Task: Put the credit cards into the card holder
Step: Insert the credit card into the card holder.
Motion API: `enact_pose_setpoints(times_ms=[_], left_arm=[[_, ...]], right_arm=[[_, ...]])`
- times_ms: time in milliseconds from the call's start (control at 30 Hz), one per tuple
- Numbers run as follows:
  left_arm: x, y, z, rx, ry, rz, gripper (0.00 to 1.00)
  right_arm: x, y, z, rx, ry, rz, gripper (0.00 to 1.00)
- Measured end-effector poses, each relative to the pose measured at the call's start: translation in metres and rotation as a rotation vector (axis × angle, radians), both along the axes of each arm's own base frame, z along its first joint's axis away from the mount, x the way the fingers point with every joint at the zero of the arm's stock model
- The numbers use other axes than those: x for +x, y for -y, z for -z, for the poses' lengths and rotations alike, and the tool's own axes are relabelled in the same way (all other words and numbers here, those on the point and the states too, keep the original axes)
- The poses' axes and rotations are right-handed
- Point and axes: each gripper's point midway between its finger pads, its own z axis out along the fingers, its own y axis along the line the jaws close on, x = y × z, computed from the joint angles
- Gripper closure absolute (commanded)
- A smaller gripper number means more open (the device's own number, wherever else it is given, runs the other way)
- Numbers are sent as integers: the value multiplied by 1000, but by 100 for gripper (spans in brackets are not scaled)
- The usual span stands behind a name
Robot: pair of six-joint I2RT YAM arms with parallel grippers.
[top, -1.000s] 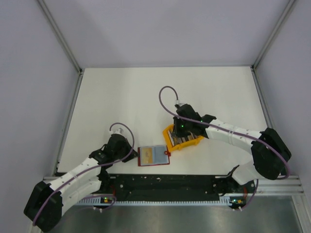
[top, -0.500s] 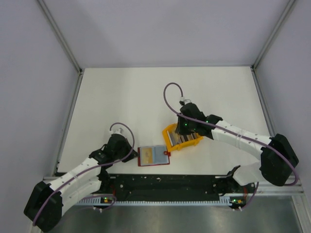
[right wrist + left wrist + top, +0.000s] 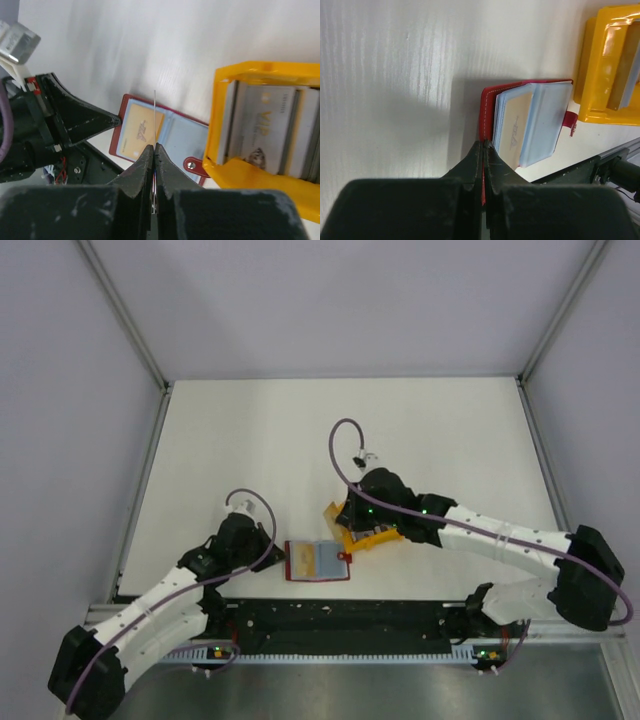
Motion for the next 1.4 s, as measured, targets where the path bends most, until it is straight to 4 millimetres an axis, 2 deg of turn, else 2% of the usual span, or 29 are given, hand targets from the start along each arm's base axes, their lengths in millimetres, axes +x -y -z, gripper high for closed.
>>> enact_pose_setpoints(times_ms=[133, 233, 367, 500, 667, 900, 1033, 1133, 1400], left_arm=[[1, 3, -14, -23, 17, 11, 100], [3, 7, -32, -45, 45, 19, 100], [8, 10, -51, -64, 80, 23, 100], [7, 10, -52, -65, 74, 26, 100], [6, 10, -51, -63, 69, 26, 100], [6, 10, -50, -62, 69, 25, 100], [6, 10, -50, -62, 69, 25, 100], [6, 10, -50, -62, 69, 26, 100], [6, 10, -50, -62, 68, 25, 100]], right_arm=[[-21, -28, 35, -42, -68, -61, 100], [-29, -36, 63, -89, -122, -73, 100], [-34, -40, 80, -107, -166, -68, 100], [-36, -48, 73, -75, -146, -65, 100], [-44, -64, 50, -7, -106, -90, 100], [-46, -88, 24, 65, -87, -128, 100], [-51, -95, 31, 58, -106, -145, 100], [-53, -92, 39, 32, -120, -145, 100], [-52, -87, 44, 4, -126, -130, 100]])
